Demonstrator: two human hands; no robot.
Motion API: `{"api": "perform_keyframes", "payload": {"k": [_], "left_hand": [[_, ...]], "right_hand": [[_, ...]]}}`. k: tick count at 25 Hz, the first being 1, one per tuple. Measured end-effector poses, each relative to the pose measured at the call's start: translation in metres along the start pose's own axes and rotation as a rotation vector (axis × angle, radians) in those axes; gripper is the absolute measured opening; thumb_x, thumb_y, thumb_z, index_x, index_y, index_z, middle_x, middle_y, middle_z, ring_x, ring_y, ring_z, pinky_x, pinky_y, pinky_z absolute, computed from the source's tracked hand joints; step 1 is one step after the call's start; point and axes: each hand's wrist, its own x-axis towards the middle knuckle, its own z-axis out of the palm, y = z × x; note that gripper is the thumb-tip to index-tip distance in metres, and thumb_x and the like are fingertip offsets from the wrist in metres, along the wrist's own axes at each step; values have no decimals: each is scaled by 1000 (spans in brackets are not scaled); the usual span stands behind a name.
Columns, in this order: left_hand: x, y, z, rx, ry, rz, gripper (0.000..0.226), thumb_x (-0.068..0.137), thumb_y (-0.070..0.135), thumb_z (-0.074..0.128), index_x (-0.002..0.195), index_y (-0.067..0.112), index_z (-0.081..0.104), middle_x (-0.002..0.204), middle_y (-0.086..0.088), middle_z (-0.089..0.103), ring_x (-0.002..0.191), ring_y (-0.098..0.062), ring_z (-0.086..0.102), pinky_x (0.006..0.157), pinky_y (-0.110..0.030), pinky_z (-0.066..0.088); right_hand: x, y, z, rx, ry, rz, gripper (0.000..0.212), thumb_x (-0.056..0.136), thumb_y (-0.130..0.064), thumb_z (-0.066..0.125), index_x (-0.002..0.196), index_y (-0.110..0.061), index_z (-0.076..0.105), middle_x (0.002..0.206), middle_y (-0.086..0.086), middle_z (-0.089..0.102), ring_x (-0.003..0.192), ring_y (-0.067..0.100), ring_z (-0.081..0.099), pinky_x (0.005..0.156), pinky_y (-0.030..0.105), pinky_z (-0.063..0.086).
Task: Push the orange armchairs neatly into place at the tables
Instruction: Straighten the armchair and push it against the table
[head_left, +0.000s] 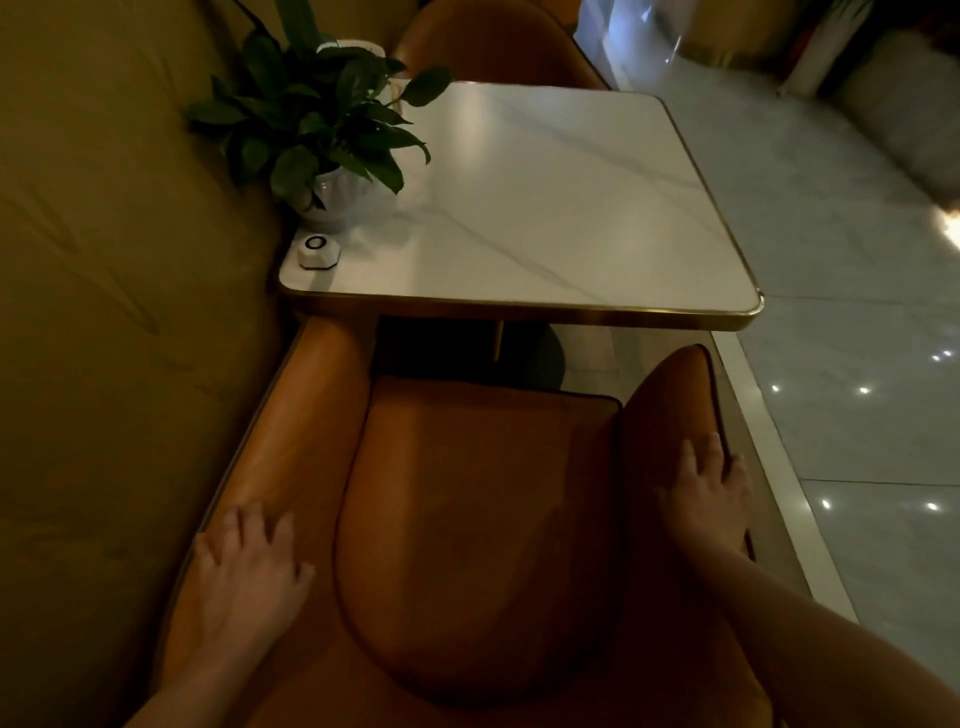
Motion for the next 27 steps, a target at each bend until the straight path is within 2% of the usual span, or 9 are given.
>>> {"api": "perform_keyframes", "payload": {"k": [3, 6, 8, 10, 12, 14, 18, 21, 27], "left_hand": [[22, -2, 9, -14, 88, 79, 78, 50, 28, 91, 120, 5, 66, 133, -35, 49, 124, -55, 39, 96, -71, 33], [48, -4, 15, 13, 147, 122, 84, 49, 25, 91, 125, 1, 63, 137, -38, 43, 128, -61, 33, 98, -71, 31], [57, -7, 18, 50, 177, 168, 71, 65, 28, 75, 128, -2, 60, 139, -40, 38, 129, -64, 29, 99, -71, 30], [59, -9, 21, 81, 218, 198, 62, 71, 15, 55, 130, -5, 58, 140, -41, 36, 129, -66, 26, 99, -71, 28], [59, -12, 23, 96, 255, 211, 63, 68, -3, 61, 131, -5, 57, 142, -41, 35, 131, -65, 24, 100, -71, 28], [60, -12, 23, 124, 256, 219, 78, 55, -11, 73, 131, -5, 57, 142, -41, 36, 132, -65, 26, 103, -69, 27], [59, -7, 24, 167, 311, 207, 79, 52, -15, 71, 130, -6, 57, 142, -41, 36, 130, -66, 28, 119, -53, -1], [59, 0, 26, 162, 303, 190, 79, 52, -16, 70, 130, -8, 56, 140, -43, 37, 128, -68, 28, 111, -65, 17], [68, 13, 17, 152, 195, 164, 78, 50, -1, 84, 125, -7, 61, 135, -45, 40, 125, -69, 29, 101, -72, 26]], "right_hand": [[10, -8, 4, -22, 19, 22, 80, 96, -43, 55, 156, -26, 6, 164, 8, -10, 147, 46, 4, 117, 59, 18], [22, -6, 5, -21, 31, 19, 84, 94, -33, 60, 155, -30, 2, 164, 5, -13, 143, 46, 15, 113, 60, 30], [29, -3, 4, -11, 25, 27, 91, 91, -30, 64, 155, -32, 0, 164, 3, -14, 138, 44, 24, 109, 58, 37], [32, -2, 5, -12, 26, 27, 98, 88, -31, 68, 155, -33, -3, 164, 3, -15, 136, 43, 28, 108, 56, 39], [35, -1, 6, -42, 37, -5, 103, 85, -35, 72, 155, -31, -3, 164, 4, -14, 134, 41, 29, 107, 53, 40], [41, 0, 4, -69, 39, -27, 105, 82, -37, 75, 155, -29, -1, 164, 5, -13, 131, 39, 31, 106, 51, 42], [63, 0, -3, -74, 58, -79, 103, 81, -38, 76, 156, -29, 5, 164, 5, -11, 129, 39, 32, 105, 50, 43], [78, -1, -6, -85, 72, -120, 102, 81, -37, 76, 156, -27, 7, 165, 6, -10, 131, 41, 31, 107, 52, 40], [79, -3, -2, -83, 91, -126, 104, 81, -39, 75, 156, -26, 4, 163, 6, -14, 135, 44, 25, 106, 56, 40]]}}
